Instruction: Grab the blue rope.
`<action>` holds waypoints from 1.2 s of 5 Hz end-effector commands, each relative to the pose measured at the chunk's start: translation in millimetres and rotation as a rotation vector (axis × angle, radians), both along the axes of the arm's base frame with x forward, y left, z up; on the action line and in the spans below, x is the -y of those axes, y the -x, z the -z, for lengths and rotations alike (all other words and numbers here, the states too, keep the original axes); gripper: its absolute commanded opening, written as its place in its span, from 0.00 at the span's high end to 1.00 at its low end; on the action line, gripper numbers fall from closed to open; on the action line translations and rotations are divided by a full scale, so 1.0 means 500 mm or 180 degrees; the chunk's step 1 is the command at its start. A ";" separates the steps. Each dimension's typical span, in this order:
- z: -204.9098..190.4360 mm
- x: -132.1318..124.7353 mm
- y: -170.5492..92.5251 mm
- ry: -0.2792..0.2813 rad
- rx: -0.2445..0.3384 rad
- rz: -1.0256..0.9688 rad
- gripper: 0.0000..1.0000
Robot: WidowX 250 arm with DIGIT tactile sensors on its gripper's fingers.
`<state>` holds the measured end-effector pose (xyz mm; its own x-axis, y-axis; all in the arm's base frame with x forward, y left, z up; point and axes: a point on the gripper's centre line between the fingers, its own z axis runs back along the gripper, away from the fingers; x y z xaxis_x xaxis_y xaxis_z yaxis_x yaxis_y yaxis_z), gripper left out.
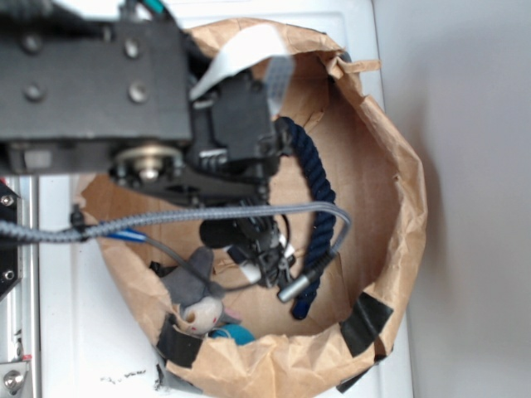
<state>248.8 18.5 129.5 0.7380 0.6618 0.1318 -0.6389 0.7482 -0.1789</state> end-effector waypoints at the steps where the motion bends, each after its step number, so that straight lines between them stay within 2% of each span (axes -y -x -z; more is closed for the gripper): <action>1: 0.057 0.027 -0.043 -0.0298 0.0007 -0.0265 0.00; 2: 0.082 0.051 -0.083 -0.0316 0.0045 -0.0349 0.00; 3: 0.114 0.062 -0.118 -0.0265 0.0159 -0.0284 0.00; 4: 0.136 0.058 -0.139 -0.0193 0.0217 -0.0182 0.00; 5: 0.149 0.052 -0.141 -0.0229 0.0171 -0.0133 0.00; 6: 0.162 0.036 -0.124 -0.0336 0.0213 -0.0183 1.00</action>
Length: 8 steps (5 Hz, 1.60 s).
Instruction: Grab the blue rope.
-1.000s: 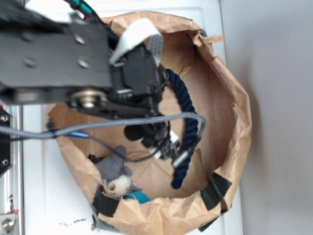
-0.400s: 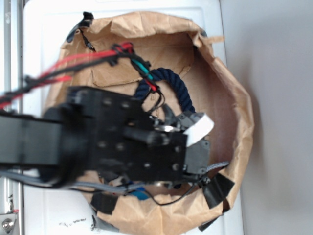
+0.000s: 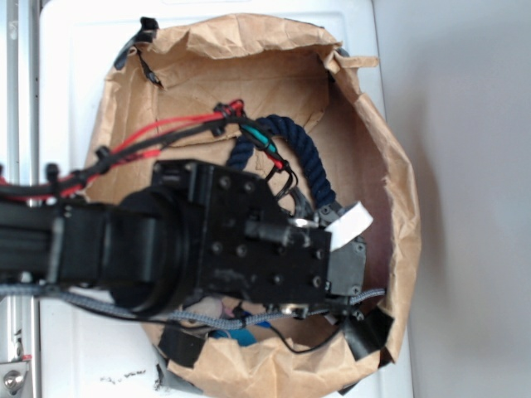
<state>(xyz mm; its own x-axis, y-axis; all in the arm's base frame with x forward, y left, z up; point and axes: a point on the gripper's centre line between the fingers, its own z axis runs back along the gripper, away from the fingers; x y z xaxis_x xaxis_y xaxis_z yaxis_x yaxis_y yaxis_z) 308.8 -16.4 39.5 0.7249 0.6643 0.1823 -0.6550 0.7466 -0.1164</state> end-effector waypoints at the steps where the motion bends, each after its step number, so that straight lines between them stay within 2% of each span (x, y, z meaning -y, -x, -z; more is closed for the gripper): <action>1: -0.026 -0.038 0.008 -0.0092 0.0338 -0.0055 1.00; 3: -0.043 -0.050 0.053 -0.0073 0.0350 -0.0025 1.00; 5: -0.110 -0.042 0.051 0.0158 0.0206 0.0046 1.00; 6: -0.129 -0.048 0.059 0.0227 0.0076 0.0025 0.18; 7: -0.128 -0.051 0.064 0.0244 0.0020 0.0024 0.00; 8: -0.109 -0.054 0.059 0.0245 -0.0067 -0.0055 0.00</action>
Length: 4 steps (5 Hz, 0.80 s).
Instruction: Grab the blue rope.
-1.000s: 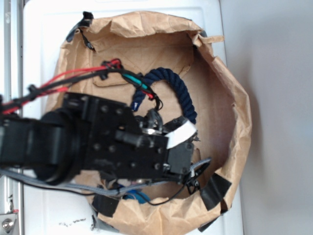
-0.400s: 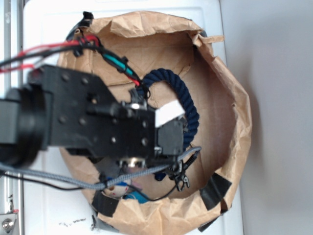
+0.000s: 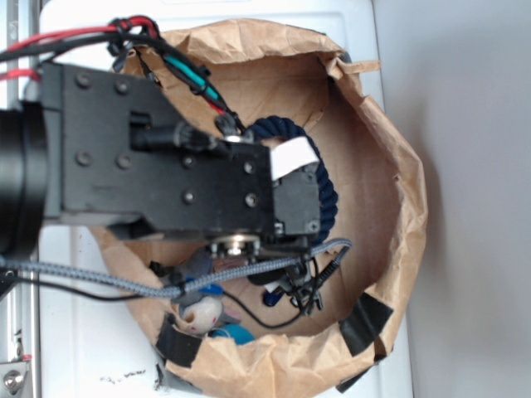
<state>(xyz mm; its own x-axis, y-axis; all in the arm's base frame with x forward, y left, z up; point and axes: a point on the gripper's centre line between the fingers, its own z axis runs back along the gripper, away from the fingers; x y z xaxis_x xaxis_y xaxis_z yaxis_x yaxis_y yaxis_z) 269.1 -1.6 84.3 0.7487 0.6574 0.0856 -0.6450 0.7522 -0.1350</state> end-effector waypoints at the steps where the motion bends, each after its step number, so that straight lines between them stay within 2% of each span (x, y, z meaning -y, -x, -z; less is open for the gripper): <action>1: 0.020 -0.016 -0.037 -0.0072 0.0073 -0.0160 0.00; 2: 0.055 0.003 -0.099 -0.0101 0.0022 -0.0142 0.00; 3: 0.064 0.026 -0.135 -0.0073 0.0061 -0.0171 0.00; 4: 0.064 0.026 -0.135 -0.0073 0.0061 -0.0171 0.00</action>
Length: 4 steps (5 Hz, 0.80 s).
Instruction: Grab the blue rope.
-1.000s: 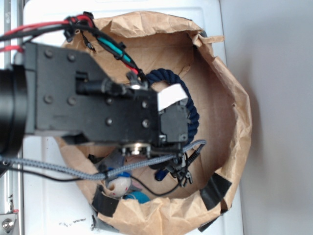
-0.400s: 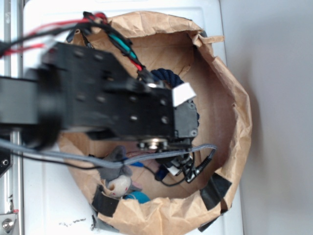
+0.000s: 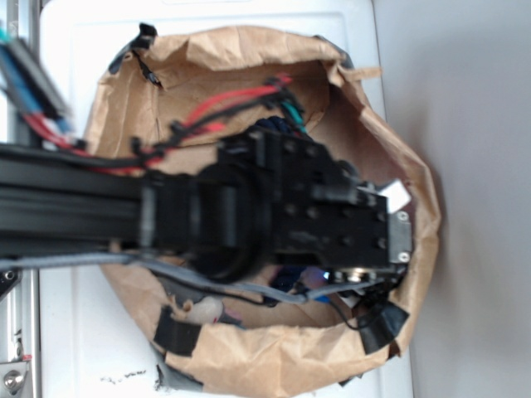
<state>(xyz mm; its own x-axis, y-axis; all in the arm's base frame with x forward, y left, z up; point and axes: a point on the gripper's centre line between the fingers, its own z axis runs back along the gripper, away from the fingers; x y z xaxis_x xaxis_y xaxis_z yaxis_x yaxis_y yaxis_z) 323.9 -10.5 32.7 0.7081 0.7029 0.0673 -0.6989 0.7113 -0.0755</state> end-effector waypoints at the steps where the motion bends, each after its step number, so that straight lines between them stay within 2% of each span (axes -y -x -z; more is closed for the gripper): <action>1: -0.039 0.008 -0.025 0.0020 0.0235 0.0041 0.00; 2: -0.039 0.008 -0.025 0.0020 0.0235 0.0041 0.00; 3: -0.026 0.008 -0.028 0.0080 0.0152 0.0097 0.00; 4: 0.000 0.016 -0.016 -0.0006 0.0116 0.0134 1.00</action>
